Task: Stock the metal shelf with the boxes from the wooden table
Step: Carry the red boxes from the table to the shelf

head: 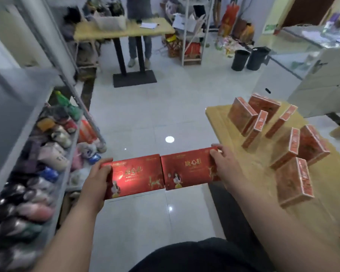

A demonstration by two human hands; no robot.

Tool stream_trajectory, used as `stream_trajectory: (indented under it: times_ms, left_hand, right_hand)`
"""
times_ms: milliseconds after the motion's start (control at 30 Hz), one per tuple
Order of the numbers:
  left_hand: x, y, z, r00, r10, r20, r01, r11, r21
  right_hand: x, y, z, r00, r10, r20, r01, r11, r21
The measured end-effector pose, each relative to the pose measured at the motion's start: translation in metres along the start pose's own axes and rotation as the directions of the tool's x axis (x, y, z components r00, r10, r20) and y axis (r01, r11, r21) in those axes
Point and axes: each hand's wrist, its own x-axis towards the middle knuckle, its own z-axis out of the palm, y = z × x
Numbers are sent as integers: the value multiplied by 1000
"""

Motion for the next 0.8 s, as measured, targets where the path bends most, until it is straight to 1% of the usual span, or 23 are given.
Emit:
stream_trajectory:
  times_ms: [67, 200, 300, 367, 433, 467, 567, 633, 700, 800]
  left_hand:
    - [-5, -3, -30, 996, 4, -91, -5, 1000, -15]
    - [-14, -11, -72, 975, -39, -219, 17, 995, -101]
    - [-24, -19, -100, 936, -72, -343, 31, 992, -124]
    - [-31, -26, -118, 914, -95, -395, 43, 990, -138]
    - [-38, -31, -131, 885, -137, -446, 68, 983, -168]
    - [-42, -32, -135, 862, -161, -480, 76, 979, -191]
    - [-50, -33, -139, 807, -191, -559, 51, 965, -257]
    - [-56, -34, -142, 773, -196, -604, 36, 963, -267]
    - [-59, -32, -143, 727, -217, -652, 22, 956, -293]
    - [-61, -16, -135, 638, -253, -728, 8, 947, -322]
  right_hand:
    - [7, -13, 34, 996, -15, 89, 19, 999, -45]
    - [16, -37, 92, 975, -45, 217, 70, 991, -110]
    - [21, -45, 135, 949, -51, 311, 111, 978, -178]
    - [25, -50, 163, 922, -45, 385, 135, 968, -212]
    - [27, -54, 189, 873, -37, 486, 179, 952, -249]
    - [27, -56, 201, 838, -49, 544, 225, 938, -262]
    - [34, -63, 237, 735, -77, 673, 348, 895, -278]
    - [44, -69, 260, 684, -65, 726, 374, 886, -274]
    - [56, -79, 281, 624, -37, 780, 366, 896, -250]
    - [73, -101, 307, 525, -33, 850, 382, 902, -201]
